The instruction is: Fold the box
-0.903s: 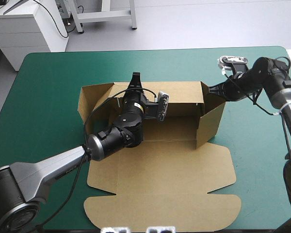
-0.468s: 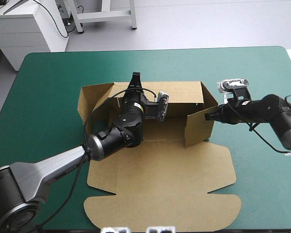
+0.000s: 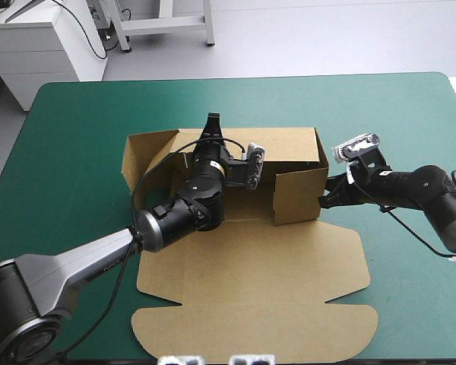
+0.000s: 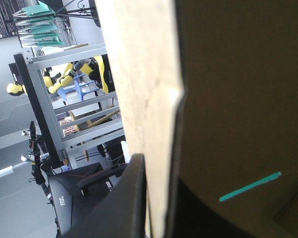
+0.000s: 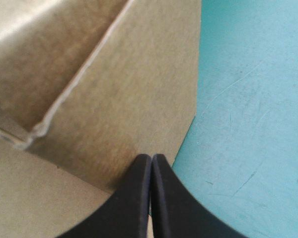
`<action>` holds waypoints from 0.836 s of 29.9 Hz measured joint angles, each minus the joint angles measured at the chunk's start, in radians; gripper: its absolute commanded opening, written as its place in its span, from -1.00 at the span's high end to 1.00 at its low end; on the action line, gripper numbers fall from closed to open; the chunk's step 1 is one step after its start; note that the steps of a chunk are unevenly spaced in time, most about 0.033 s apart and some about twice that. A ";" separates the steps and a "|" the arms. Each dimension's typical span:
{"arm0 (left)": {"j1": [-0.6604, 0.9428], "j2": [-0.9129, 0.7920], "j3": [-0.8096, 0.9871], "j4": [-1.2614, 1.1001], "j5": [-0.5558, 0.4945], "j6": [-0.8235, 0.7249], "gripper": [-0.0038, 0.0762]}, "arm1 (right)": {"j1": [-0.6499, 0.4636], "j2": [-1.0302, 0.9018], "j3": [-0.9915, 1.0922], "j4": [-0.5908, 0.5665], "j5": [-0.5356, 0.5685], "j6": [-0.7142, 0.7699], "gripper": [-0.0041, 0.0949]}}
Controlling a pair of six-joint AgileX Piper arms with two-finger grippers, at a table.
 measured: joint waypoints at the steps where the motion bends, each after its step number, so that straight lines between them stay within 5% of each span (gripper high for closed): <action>1: 0.000 0.000 0.000 0.000 0.000 0.000 0.92 | 0.000 0.000 0.000 -0.001 0.003 -0.009 0.84; 12: 0.000 0.000 0.000 0.000 0.000 0.000 0.92 | 0.000 0.000 0.002 -0.067 0.110 -0.028 -0.29; 25: 0.000 0.000 0.000 0.000 0.000 0.000 0.92 | 0.000 0.017 0.005 -0.047 0.053 -0.058 -0.38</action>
